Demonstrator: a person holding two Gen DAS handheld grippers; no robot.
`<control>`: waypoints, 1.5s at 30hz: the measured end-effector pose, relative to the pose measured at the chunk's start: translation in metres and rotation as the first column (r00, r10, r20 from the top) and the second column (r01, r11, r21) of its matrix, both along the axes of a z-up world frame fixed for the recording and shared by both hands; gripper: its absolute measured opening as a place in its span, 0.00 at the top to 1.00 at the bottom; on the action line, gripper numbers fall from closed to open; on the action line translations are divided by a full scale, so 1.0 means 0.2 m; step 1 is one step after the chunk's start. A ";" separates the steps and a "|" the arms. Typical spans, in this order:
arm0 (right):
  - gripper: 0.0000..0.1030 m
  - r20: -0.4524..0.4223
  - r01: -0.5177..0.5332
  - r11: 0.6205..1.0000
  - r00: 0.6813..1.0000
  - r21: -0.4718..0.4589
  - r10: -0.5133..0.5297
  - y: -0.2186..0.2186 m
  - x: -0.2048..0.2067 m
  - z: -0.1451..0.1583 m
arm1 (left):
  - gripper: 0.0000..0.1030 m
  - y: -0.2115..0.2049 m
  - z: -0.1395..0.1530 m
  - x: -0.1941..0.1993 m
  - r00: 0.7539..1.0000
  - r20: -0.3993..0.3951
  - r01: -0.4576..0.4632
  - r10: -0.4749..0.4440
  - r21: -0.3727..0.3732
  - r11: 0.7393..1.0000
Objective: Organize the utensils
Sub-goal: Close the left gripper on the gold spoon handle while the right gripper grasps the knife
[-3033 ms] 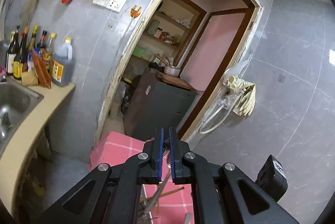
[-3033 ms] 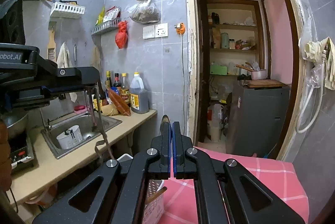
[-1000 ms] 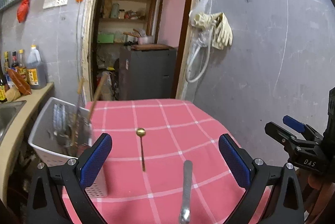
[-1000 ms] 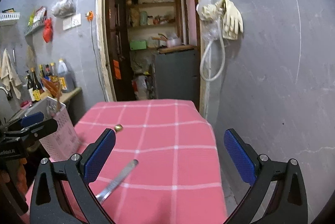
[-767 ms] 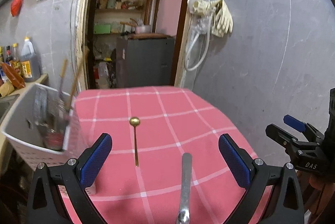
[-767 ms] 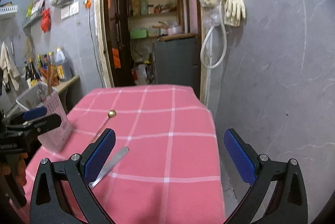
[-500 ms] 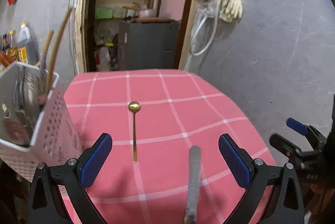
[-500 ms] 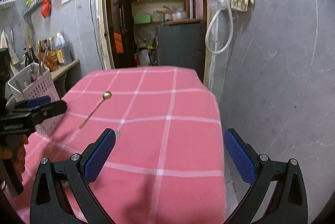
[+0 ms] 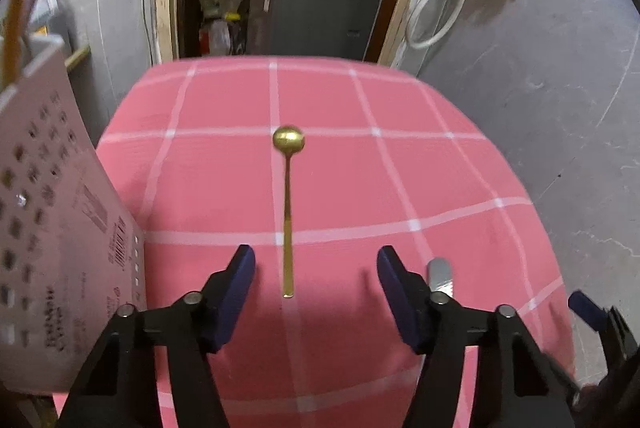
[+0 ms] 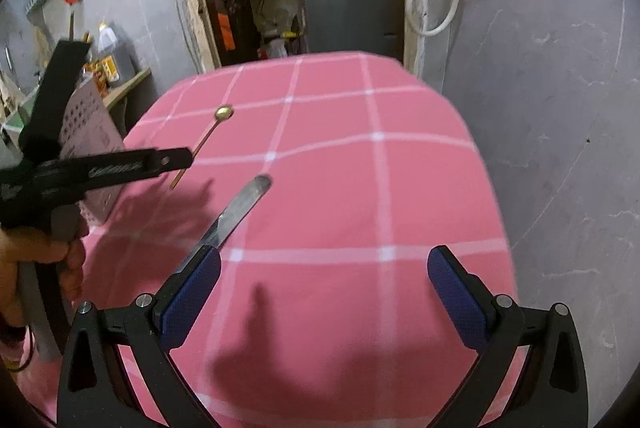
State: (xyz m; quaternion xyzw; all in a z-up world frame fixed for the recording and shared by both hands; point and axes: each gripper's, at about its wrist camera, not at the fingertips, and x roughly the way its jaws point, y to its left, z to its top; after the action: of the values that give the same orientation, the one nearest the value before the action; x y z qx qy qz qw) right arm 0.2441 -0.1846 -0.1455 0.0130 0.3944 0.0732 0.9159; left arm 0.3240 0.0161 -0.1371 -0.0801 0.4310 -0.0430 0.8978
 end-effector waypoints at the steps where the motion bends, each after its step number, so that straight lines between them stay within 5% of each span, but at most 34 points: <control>1: 0.01 -0.008 -0.003 1.000 1.000 -0.008 0.002 0.03 0.00 -0.01 | 0.46 0.01 -0.02 0.01 1.000 -0.014 -0.001 0.001 -0.004 1.000; 9: 0.01 -0.045 -0.038 0.997 0.998 -0.061 0.035 0.23 -0.05 -0.04 | 0.58 0.03 -0.10 0.05 0.997 -0.074 0.009 -0.011 -0.027 1.000; 20: 0.02 -0.098 -0.107 0.965 0.991 -0.239 0.086 0.47 -0.08 -0.07 | 0.60 0.03 -0.09 0.10 0.997 -0.078 0.006 -0.007 -0.016 1.000; 25: 0.02 -0.096 -0.075 0.942 0.994 -0.328 0.046 0.49 -0.09 -0.03 | 0.64 0.01 -0.09 0.12 0.996 -0.086 -0.004 0.005 0.015 1.000; 33: 0.02 -0.129 -0.077 0.967 0.991 -0.243 0.046 0.48 -0.03 -0.03 | 0.78 0.03 -0.09 0.12 0.996 -0.093 -0.013 0.018 0.050 0.999; 45: 0.02 -0.172 -0.012 0.927 0.984 -0.374 -0.057 0.33 -0.07 -0.03 | 0.94 -0.01 -0.08 0.13 0.989 -0.147 0.026 -0.020 0.039 0.999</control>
State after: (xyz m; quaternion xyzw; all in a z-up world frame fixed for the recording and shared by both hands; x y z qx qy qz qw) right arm 0.2307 -0.1189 -0.1516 -0.1502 0.4818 -0.0151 0.8632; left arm 0.3491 0.0145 -0.1524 -0.0597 0.4974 -0.0387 0.8646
